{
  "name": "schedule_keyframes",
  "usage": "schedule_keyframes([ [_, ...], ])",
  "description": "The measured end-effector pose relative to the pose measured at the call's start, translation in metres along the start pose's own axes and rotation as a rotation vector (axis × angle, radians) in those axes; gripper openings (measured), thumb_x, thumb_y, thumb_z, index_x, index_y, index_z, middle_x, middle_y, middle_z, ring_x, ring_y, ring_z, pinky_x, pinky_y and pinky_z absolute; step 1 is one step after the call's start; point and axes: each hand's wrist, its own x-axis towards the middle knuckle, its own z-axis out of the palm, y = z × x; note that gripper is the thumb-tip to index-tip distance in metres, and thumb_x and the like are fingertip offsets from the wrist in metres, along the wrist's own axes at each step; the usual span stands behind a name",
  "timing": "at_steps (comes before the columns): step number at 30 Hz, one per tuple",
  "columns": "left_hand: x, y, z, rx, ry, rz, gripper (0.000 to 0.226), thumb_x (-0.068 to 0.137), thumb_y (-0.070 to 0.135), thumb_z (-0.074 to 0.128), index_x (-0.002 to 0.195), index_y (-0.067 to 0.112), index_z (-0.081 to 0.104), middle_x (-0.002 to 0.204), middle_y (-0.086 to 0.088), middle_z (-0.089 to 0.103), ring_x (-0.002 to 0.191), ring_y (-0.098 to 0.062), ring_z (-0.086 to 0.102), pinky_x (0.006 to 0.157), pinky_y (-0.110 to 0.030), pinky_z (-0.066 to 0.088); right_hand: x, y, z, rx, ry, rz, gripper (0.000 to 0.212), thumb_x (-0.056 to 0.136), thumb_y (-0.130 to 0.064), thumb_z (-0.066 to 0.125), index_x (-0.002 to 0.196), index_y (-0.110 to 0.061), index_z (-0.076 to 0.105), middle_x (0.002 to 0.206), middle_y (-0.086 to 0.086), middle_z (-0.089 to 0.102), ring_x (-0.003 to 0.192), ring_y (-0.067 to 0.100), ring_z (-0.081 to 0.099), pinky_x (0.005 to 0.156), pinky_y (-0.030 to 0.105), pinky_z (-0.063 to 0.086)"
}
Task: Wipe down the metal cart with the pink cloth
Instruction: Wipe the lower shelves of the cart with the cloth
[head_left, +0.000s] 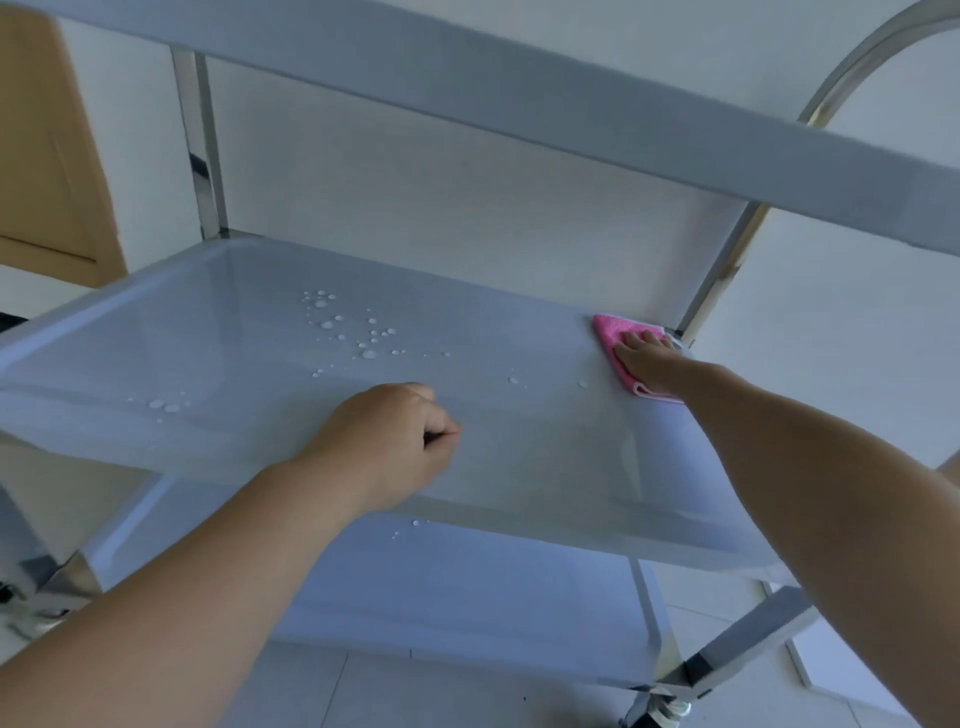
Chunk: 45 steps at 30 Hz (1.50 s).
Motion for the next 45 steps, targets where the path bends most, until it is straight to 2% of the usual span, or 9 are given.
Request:
schedule_keyframes([
  [12, -0.002, 0.003, -0.002, 0.007, 0.010, -0.013, 0.023, 0.085, 0.031, 0.050, 0.075, 0.015, 0.064, 0.073, 0.002, 0.052, 0.068, -0.018, 0.055, 0.064, -0.037, 0.050, 0.007, -0.029, -0.006, -0.134, 0.114, -0.317, 0.074, 0.090, -0.024, 0.054, 0.146, -0.003, 0.012, 0.154, 0.024, 0.007, 0.143, 0.039, 0.002, 0.114, 0.056, 0.003],
  [18, -0.008, 0.009, -0.008, 0.015, 0.087, -0.019, 0.028, 0.082, 0.024, 0.051, 0.056, 0.016, 0.044, 0.062, 0.001, 0.043, 0.060, -0.022, 0.047, 0.053, -0.029, 0.037, -0.062, -0.084, -0.018, 0.080, 0.181, -0.445, 0.048, 0.101, -0.021, 0.027, 0.146, -0.005, 0.017, 0.154, 0.021, 0.003, 0.143, 0.037, -0.002, 0.115, 0.039, -0.008],
  [21, -0.013, 0.015, -0.011, 0.020, 0.108, -0.004, 0.024, 0.082, 0.022, 0.051, 0.059, 0.016, 0.046, 0.060, 0.002, 0.040, 0.062, -0.024, 0.047, 0.053, -0.029, 0.036, -0.094, -0.102, -0.018, 0.115, 0.287, -0.554, 0.049, 0.101, -0.024, 0.012, 0.146, -0.005, 0.013, 0.155, 0.012, -0.002, 0.142, 0.028, -0.011, 0.109, 0.026, -0.023],
  [23, -0.014, 0.015, -0.015, -0.009, 0.082, 0.012, 0.025, 0.082, 0.020, 0.052, 0.058, 0.019, 0.044, 0.060, 0.004, 0.037, 0.063, -0.025, 0.047, 0.055, -0.028, 0.033, -0.111, -0.110, -0.020, 0.110, 0.304, -0.604, 0.047, 0.103, -0.021, 0.017, 0.147, -0.011, 0.007, 0.149, 0.001, -0.014, 0.133, 0.014, -0.029, 0.098, 0.015, -0.033],
  [26, -0.014, 0.004, -0.022, -0.029, 0.053, 0.011, 0.023, 0.084, 0.023, 0.052, 0.061, 0.022, 0.050, 0.063, 0.005, 0.040, 0.068, -0.023, 0.049, 0.058, -0.027, 0.034, -0.131, -0.128, -0.032, 0.209, 0.214, -0.565, 0.047, 0.103, -0.027, 0.017, 0.140, -0.027, -0.012, 0.142, -0.011, -0.021, 0.118, -0.008, -0.046, 0.093, 0.008, -0.032],
  [30, -0.020, -0.025, -0.045, 0.022, 0.108, -0.033, 0.016, 0.084, 0.027, 0.056, 0.071, 0.020, 0.063, 0.072, 0.006, 0.050, 0.079, -0.022, 0.055, 0.064, -0.027, 0.041, -0.145, -0.144, -0.041, 0.255, 0.075, -0.443, 0.047, 0.101, -0.037, 0.012, 0.134, -0.037, -0.021, 0.149, -0.011, -0.022, 0.132, 0.007, -0.031, 0.110, 0.027, -0.017],
  [35, -0.033, -0.069, -0.074, 0.047, 0.147, -0.105, 0.020, 0.082, 0.025, 0.057, 0.068, 0.013, 0.063, 0.074, -0.001, 0.057, 0.073, -0.028, 0.056, 0.061, -0.031, 0.045, -0.150, -0.163, -0.051, 0.314, 0.029, -0.298, 0.053, 0.097, -0.049, 0.012, 0.144, -0.037, -0.011, 0.156, -0.007, -0.014, 0.142, 0.015, -0.017, 0.118, 0.041, -0.004],
  [41, -0.039, -0.079, -0.071, 0.052, 0.140, -0.042, 0.037, 0.085, 0.026, 0.056, 0.055, 0.008, 0.043, 0.064, -0.006, 0.043, 0.062, -0.032, 0.046, 0.054, -0.033, 0.037, -0.130, -0.156, -0.041, 0.349, 0.092, -0.305, 0.046, 0.098, -0.042, 0.010, 0.134, -0.043, -0.018, 0.154, -0.011, -0.013, 0.141, 0.010, -0.017, 0.115, 0.031, -0.007],
  [45, -0.038, -0.082, -0.065, 0.019, 0.136, -0.007, 0.042, 0.084, 0.024, 0.057, 0.051, 0.012, 0.033, 0.059, -0.003, 0.035, 0.059, -0.033, 0.044, 0.054, -0.036, 0.038, -0.085, -0.139, -0.035, 0.252, 0.138, -0.330, 0.045, 0.099, -0.033, 0.012, 0.138, -0.026, -0.009, 0.148, -0.001, -0.014, 0.137, 0.013, -0.019, 0.109, 0.022, -0.021],
])
